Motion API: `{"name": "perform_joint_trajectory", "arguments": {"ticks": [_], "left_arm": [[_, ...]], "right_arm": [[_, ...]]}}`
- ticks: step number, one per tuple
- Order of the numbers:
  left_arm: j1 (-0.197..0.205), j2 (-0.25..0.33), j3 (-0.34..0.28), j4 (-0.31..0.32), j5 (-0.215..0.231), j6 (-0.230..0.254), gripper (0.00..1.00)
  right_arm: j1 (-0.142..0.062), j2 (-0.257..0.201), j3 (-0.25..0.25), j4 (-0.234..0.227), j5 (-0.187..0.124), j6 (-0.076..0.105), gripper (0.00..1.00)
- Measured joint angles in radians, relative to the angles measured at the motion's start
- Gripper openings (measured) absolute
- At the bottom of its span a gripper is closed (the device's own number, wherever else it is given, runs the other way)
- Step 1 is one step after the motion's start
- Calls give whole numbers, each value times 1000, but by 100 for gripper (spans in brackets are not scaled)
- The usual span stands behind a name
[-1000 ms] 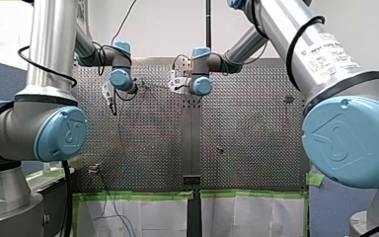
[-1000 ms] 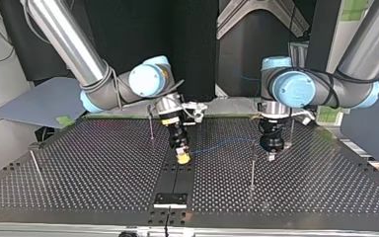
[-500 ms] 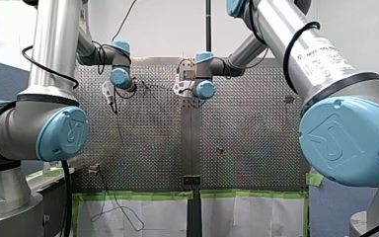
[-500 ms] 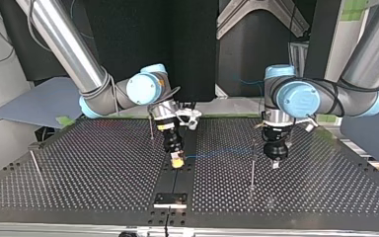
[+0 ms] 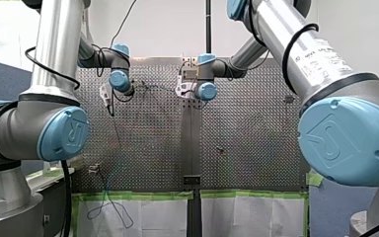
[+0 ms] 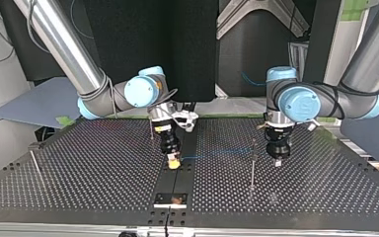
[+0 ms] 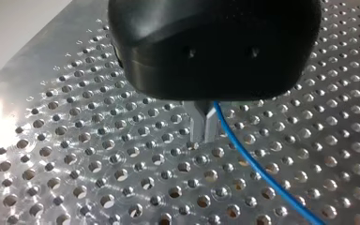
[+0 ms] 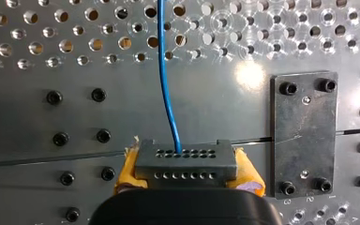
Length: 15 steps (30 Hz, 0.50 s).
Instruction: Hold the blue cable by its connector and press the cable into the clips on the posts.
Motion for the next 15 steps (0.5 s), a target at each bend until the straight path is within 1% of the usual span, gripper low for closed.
{"name": "perform_joint_trajectory", "arguments": {"ticks": [1, 2, 3, 4, 6, 7, 8, 9, 10, 11, 12, 13, 14, 15], "left_arm": [[0, 0, 0, -4, -2, 5, 18], [1, 0, 0, -8, -5, 9, 30], [1, 0, 0, -12, -8, 16, 30], [1, 0, 0, -16, -8, 21, 35], [2, 0, 0, -25, -10, 33, 35], [2, 0, 0, -28, -11, 38, 38], [1, 0, 0, -31, -12, 44, 47], [0, 1, 0, -34, -13, 52, 47], [0, 1, 0, -35, -12, 58, 58], [-1, 1, 0, -36, -10, 62, 80], [-1, 1, 0, -37, -5, 64, 80], [-1, 1, 0, -37, -1, 65, 96], [-1, 1, 0, -38, 4, 65, 100], [-2, 1, 0, -40, 7, 65, 100]], "right_arm": [[0, 0, 0, 0, 0, -1, 0], [0, 0, 0, 1, -1, -1, 0], [0, 0, 0, 1, -1, -2, 0], [0, 0, 0, 1, -1, -2, 0], [0, 0, 0, 1, -1, -3, 0], [0, 0, 0, 2, -1, -3, 0], [0, 0, 0, 4, -1, -3, 0], [0, 0, 0, 5, -1, -3, 0], [0, 0, -1, 6, -1, -3, 0], [1, 0, -1, 7, -1, -3, 0], [1, 0, -1, 8, -1, -3, 0], [1, 0, -1, 8, -1, -3, 0], [1, 0, -1, 9, -1, -3, 0], [0, 0, 0, 10, -1, -4, 0]]}}
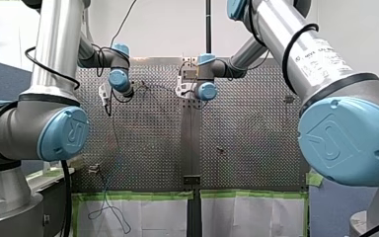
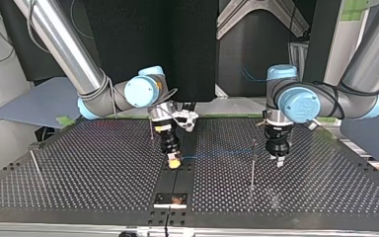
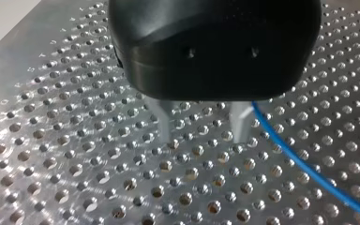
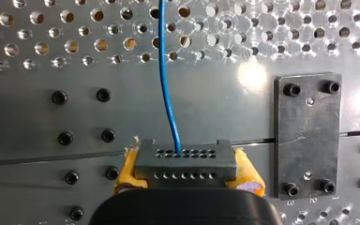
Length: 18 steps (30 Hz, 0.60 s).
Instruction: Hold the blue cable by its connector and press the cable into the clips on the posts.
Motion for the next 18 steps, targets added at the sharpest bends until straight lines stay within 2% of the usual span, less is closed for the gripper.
{"name": "perform_joint_trajectory", "arguments": {"ticks": [11, 18], "left_arm": [[-1, 10, 0, -86, 3, -15, 100], [-8, 66, 0, -108, 5, -38, 100]], "right_arm": [[-5, 0, 0, 0, 0, -1, 0], [-8, 0, 0, 0, 0, -2, 0]]}}
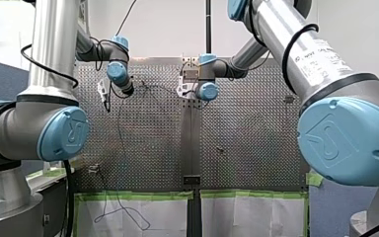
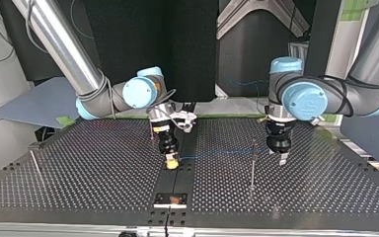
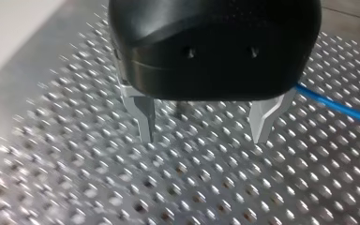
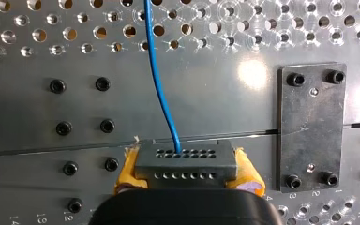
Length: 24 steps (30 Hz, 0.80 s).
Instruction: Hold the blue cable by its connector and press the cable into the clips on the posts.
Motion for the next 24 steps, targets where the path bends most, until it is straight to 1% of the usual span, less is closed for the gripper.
{"name": "perform_joint_trajectory", "arguments": {"ticks": [5, 15, 24], "left_arm": [[-11, 26, 0, -33, 0, -19, 100], [-34, 30, -7, -110, 1, -31, 100], [-48, 35, -31, -117, 1, -33, 100]], "right_arm": [[1, 0, 0, 1, -1, -1, 0], [3, 0, 0, 5, -1, -1, 0], [2, 0, 0, 4, -1, -4, 0]]}}
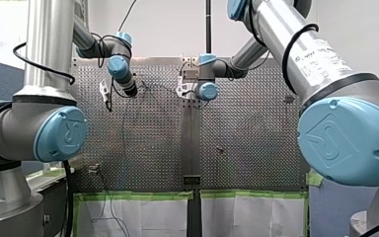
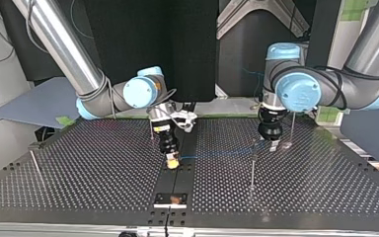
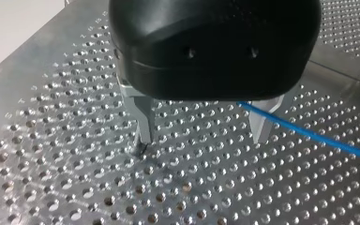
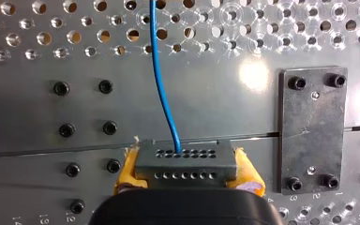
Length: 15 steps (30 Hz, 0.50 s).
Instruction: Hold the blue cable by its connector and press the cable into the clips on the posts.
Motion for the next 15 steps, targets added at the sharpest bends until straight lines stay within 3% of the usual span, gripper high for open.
{"name": "perform_joint_trajectory", "arguments": {"ticks": [15], "left_arm": [[-42, 79, -89, 52, 2, 5, 100]], "right_arm": [[4, 0, 0, 2, -1, -3, 0]]}}
